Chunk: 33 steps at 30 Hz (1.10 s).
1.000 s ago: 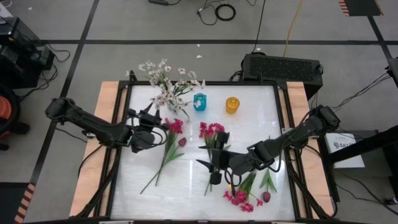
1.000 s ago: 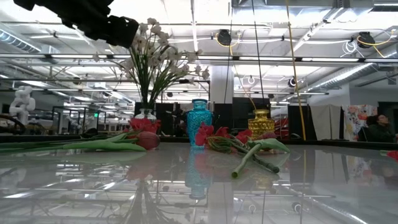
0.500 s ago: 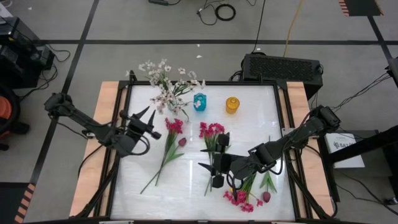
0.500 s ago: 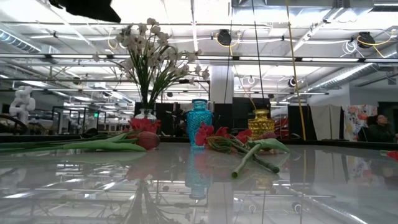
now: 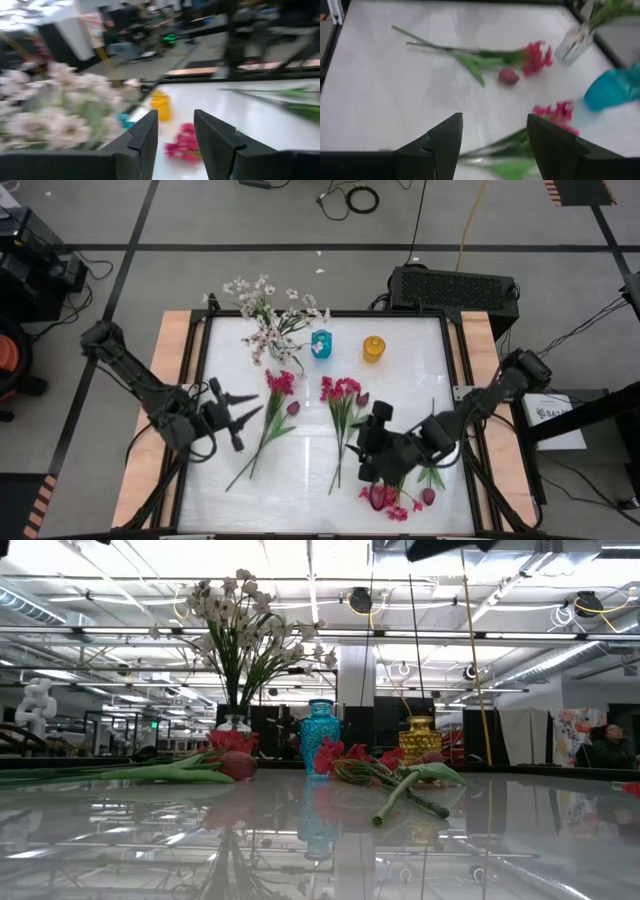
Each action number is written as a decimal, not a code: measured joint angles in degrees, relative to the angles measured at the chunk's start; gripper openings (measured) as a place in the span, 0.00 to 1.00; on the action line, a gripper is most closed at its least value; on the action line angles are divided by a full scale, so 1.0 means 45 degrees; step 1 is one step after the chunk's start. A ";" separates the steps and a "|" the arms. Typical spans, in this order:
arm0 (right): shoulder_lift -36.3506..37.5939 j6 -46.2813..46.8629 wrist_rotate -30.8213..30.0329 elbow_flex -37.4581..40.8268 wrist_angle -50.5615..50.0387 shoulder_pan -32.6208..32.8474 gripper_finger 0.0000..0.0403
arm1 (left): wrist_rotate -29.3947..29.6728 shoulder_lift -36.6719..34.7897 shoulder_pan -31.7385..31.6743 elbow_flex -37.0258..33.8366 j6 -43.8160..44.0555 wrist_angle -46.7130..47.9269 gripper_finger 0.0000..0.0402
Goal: Sort flowers into vase by color
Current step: Put the left red tulip into the blue vase
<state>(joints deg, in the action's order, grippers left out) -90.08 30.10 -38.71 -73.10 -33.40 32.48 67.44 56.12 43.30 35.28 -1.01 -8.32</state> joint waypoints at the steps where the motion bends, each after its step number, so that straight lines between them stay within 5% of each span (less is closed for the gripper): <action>1: -0.0041 0.0417 -0.0013 0.0000 -0.0238 0.0137 0.53 | -0.0416 0.0000 0.0124 0.0003 0.0222 0.0049 0.33; 15: -0.0156 0.1920 -0.0441 0.0005 -0.0364 0.0692 0.53 | -0.6365 0.2282 0.0962 0.0007 0.7963 0.2046 0.33; 22: -0.0156 0.1732 -0.0458 0.0005 -0.0229 0.0336 0.53 | -0.6620 0.4276 0.1086 0.0007 1.0739 0.2490 0.33; 28: -0.0161 0.1303 -0.0409 0.0005 -0.0236 0.0279 0.53 | -0.6482 0.5381 0.1086 0.0007 1.3999 0.4938 0.33; 33: -0.0161 0.1013 -0.0385 0.0005 -0.0242 0.0213 0.53 | -0.5907 0.5770 0.1058 0.0003 1.4501 0.5472 0.33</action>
<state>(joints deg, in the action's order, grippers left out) -90.80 34.65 -40.45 -73.08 -34.49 33.44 40.86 82.08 48.06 35.29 64.24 16.30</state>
